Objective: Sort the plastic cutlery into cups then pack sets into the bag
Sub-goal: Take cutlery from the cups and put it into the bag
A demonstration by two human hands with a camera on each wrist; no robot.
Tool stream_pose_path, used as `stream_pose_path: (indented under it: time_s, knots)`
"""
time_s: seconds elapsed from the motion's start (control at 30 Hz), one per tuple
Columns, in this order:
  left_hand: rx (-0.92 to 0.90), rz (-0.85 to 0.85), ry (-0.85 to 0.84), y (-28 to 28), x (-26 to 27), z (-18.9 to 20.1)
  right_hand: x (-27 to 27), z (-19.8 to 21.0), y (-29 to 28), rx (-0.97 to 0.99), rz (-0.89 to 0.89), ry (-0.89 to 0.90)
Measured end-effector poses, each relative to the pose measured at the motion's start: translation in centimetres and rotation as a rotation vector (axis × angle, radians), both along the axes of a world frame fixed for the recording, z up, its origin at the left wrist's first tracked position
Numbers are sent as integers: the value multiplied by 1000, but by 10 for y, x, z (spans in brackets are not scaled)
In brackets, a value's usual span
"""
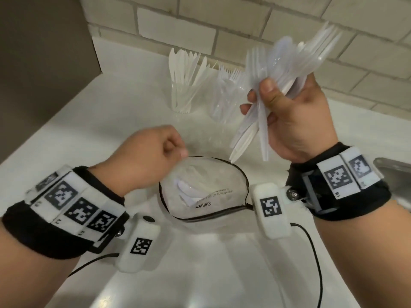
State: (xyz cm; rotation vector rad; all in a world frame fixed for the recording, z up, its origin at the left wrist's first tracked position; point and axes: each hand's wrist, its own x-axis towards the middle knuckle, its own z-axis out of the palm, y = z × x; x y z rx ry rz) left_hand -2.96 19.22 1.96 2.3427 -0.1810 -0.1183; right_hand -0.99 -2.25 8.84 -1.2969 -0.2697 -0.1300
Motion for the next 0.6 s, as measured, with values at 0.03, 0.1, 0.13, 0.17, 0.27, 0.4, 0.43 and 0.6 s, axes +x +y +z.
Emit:
stream_pose_path:
  time_s: [0.03,0.1,0.13,0.17,0.27,0.4,0.43,0.6]
  knots:
    - [-198,109,-30,1,3,6,1,7,1,13,1,-20]
    - [-667,235,86,-1,7,18,4,17,7,31,11,-52]
    - [-884,238,220,-2,8,23,7,20,13,30,16,-65]
    - [-1045,224,372,-5,8,28,9,23,20,23,13,-73]
    - [-1245,161,769,-14,5,31,13,28,43,1,-10,-82]
    - [-1295,168,947,-26,3,33,13,25,65,-21,-126,-160]
    - [-1337,165,969,-27,4,35,12,23,70,-12,-144,-174]
    - [-1464,171,938,-26,11,38,7,8,86,-39,-137,-178]
